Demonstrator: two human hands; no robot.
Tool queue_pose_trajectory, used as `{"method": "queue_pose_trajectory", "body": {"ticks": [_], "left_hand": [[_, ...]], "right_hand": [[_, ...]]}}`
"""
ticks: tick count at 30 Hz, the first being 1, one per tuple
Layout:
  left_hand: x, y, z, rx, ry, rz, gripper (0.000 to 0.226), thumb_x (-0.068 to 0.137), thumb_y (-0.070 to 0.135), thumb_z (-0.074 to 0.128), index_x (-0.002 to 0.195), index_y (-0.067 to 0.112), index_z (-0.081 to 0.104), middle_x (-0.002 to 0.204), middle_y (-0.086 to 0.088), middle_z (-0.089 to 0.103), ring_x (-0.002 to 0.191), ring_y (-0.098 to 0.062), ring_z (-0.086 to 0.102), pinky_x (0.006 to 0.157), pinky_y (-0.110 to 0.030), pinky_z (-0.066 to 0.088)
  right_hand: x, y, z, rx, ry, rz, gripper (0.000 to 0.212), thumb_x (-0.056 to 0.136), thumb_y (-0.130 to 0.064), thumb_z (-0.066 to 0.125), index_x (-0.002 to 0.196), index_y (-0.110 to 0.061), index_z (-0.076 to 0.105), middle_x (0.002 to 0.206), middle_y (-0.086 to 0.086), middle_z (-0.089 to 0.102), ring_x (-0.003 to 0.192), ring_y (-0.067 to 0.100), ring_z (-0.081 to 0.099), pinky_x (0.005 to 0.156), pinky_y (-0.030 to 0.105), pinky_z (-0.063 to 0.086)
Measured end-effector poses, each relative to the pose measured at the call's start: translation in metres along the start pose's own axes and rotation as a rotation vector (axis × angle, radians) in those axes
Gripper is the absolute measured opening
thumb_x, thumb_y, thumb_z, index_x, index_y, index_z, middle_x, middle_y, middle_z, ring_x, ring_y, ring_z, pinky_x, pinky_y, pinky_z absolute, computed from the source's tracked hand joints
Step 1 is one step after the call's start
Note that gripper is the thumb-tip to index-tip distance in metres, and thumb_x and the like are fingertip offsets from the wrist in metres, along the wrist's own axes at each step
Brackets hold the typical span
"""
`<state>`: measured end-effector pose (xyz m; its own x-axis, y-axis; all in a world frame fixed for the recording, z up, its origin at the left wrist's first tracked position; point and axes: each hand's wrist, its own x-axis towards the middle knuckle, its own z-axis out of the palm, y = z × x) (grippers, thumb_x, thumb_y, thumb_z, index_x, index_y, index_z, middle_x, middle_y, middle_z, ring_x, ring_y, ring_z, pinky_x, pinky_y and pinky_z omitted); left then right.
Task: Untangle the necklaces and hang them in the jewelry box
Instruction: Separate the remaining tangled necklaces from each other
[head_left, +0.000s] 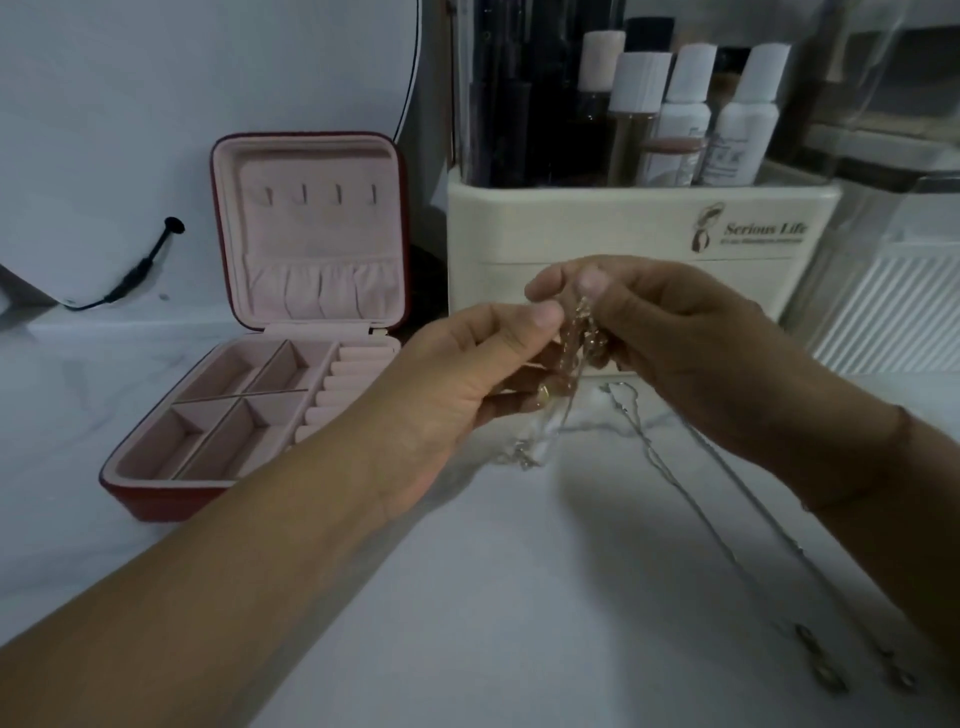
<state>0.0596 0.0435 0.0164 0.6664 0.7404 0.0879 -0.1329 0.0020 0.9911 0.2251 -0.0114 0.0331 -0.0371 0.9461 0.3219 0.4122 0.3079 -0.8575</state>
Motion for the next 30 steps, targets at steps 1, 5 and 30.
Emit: {"method": "queue_pose_trajectory", "body": {"ticks": [1,5,30], "left_hand": [[-0.0007,-0.0002,0.0,0.005,0.008,-0.008,0.044,0.071,0.038,0.065,0.099,0.004,0.067,0.088,-0.009,0.072,0.084,-0.022,0.068,0.084,-0.031,0.053],[-0.0011,-0.0005,0.0005,0.061,-0.003,-0.009,0.026,0.062,0.032,0.068,0.081,0.013,0.068,0.072,-0.001,0.069,0.071,-0.014,0.066,0.075,-0.025,0.054],[-0.0022,0.0013,0.0023,0.098,0.11,-0.007,0.028,0.062,0.029,0.07,0.083,0.012,0.073,0.071,-0.001,0.07,0.074,-0.012,0.062,0.091,-0.036,0.05]], "right_hand": [[0.0004,-0.0007,0.0022,-0.102,0.015,-0.014,0.037,0.097,-0.036,0.04,0.094,-0.008,0.065,0.082,0.016,0.063,0.077,0.026,0.059,0.073,0.037,0.049],[0.0012,-0.0053,0.0043,-0.195,0.045,-0.039,0.03,0.095,-0.03,0.046,0.073,-0.013,0.056,0.054,-0.006,0.044,0.05,0.005,0.038,0.05,0.017,0.034],[0.0026,-0.0025,-0.0018,0.04,-0.02,-0.07,0.007,0.089,-0.006,0.058,0.092,-0.008,0.064,0.066,-0.005,0.06,0.061,0.007,0.052,0.061,0.017,0.045]]}}
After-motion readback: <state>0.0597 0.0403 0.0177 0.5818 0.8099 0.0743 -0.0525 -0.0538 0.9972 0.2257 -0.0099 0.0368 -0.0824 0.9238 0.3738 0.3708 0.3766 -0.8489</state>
